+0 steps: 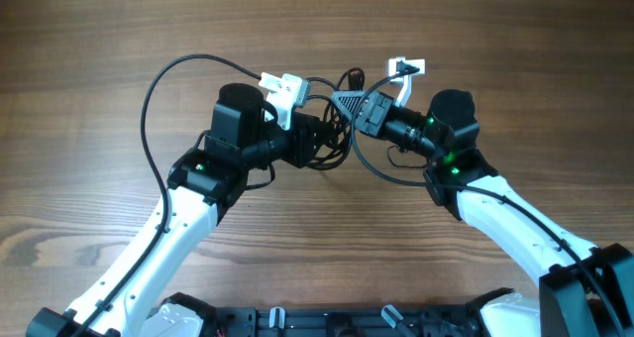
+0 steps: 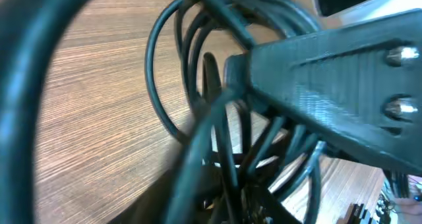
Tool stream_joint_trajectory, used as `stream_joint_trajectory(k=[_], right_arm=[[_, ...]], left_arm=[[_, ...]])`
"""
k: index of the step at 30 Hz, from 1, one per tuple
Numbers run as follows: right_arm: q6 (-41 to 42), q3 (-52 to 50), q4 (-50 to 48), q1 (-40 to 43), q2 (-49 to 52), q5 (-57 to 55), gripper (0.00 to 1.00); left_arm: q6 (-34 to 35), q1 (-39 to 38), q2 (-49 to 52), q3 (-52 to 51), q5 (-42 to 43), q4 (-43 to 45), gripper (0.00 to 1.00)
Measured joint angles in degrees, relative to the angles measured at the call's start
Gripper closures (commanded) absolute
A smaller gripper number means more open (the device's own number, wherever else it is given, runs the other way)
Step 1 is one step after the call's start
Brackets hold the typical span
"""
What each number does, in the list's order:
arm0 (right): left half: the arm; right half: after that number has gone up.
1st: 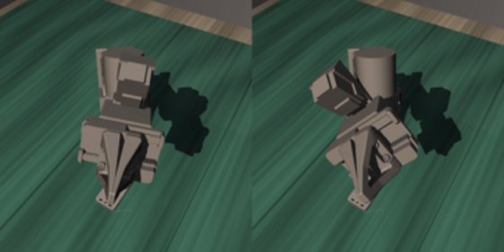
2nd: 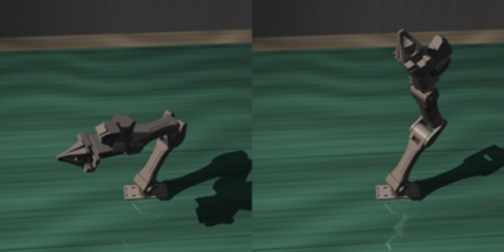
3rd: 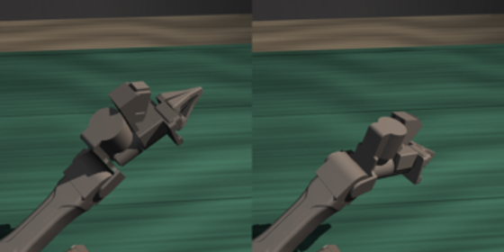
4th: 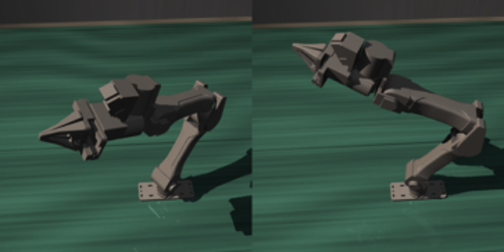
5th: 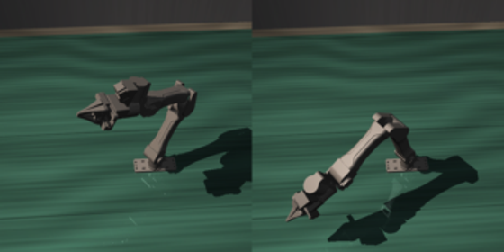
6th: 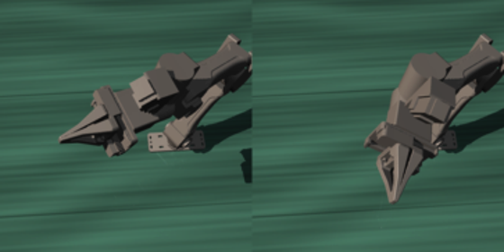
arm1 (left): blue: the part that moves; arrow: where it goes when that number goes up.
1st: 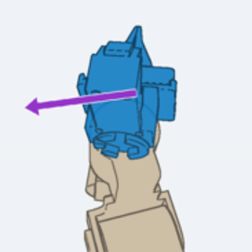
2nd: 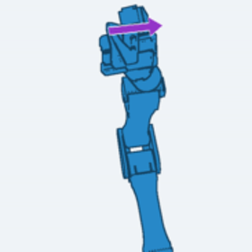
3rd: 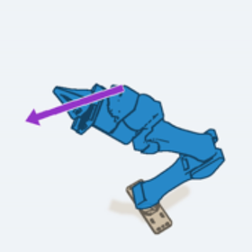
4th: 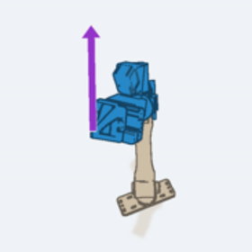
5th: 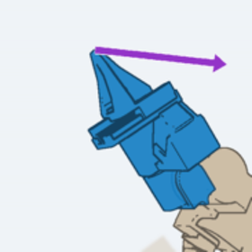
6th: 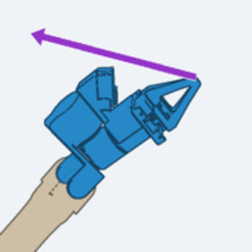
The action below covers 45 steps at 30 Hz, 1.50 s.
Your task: Untangle cables
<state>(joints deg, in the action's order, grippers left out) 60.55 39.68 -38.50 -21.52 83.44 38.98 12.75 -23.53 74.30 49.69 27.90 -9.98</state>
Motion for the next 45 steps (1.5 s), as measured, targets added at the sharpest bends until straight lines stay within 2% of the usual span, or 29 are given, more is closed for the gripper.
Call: stream_joint_trajectory(k=[3, 5, 6, 8, 10, 16, 21, 25, 26, 30, 32, 37, 45], right_arm=[[0.9, 0.0, -2.7, 0.0, 0.0, 1.7, 0.96], [1.2, 0.0, -2.8, 0.0, 0.0, 2.2, 0.96], [1.3, 0.0, -2.8, 0.0, 0.0, 2.3, 0.96], [1.4, 0.0, -2.9, 0.1, 0.0, 2.6, 0.94], [1.4, 0.0, -2.9, 0.1, 0.0, 2.6, 0.88], [1.9, 0.0, -3.0, 0.2, 0.0, 3.3, 0.81], [2.6, 0.0, -3.1, 0.0, 0.0, 5.4, 0.75], [2.7, 0.0, -3.1, -0.1, 0.0, 6.1, 0.69], [2.7, 0.0, -3.1, -0.1, 0.0, 6.2, 0.64], [2.6, 0.0, -3.3, -0.1, 0.0, 6.7, 0.31], [2.6, 0.1, -2.4, -0.1, 0.0, 6.9, 0.23], [2.2, 0.2, 5.3, -0.2, 0.0, 4.2, 0.21], [1.5, 0.2, 6.3, -0.2, 0.0, 2.3, 0.21]], left_arm=[[0.0, -0.1, 0.0, 0.0, -1.3, 0.0, 0.71], [0.0, -0.1, 0.0, 0.0, -1.7, -0.1, 0.75], [0.0, -0.1, 0.0, 0.0, -1.9, -0.1, 0.79], [-0.1, -0.1, 0.0, 0.0, -1.9, -0.1, 0.96], [-0.5, -0.2, 0.0, 0.0, -2.0, -0.2, 0.96], [-0.4, -0.4, 0.0, 0.0, -4.1, -0.5, 0.96], [-0.4, -0.5, 0.0, 0.0, -14.0, -4.1, 0.96], [-0.4, -0.5, 0.0, 0.0, -18.6, -4.8, 0.96], [-0.4, -0.5, 0.0, 0.0, -19.2, -4.8, 0.96], [-0.4, -0.5, 0.0, 0.0, -20.9, -4.9, 0.96], [-0.2, -0.5, 0.0, 0.0, -21.4, -5.1, 0.96], [0.5, -0.4, 0.0, 0.0, -22.3, -5.1, 0.96], [0.7, -0.4, 0.0, 0.0, -22.6, -5.0, 0.96]])
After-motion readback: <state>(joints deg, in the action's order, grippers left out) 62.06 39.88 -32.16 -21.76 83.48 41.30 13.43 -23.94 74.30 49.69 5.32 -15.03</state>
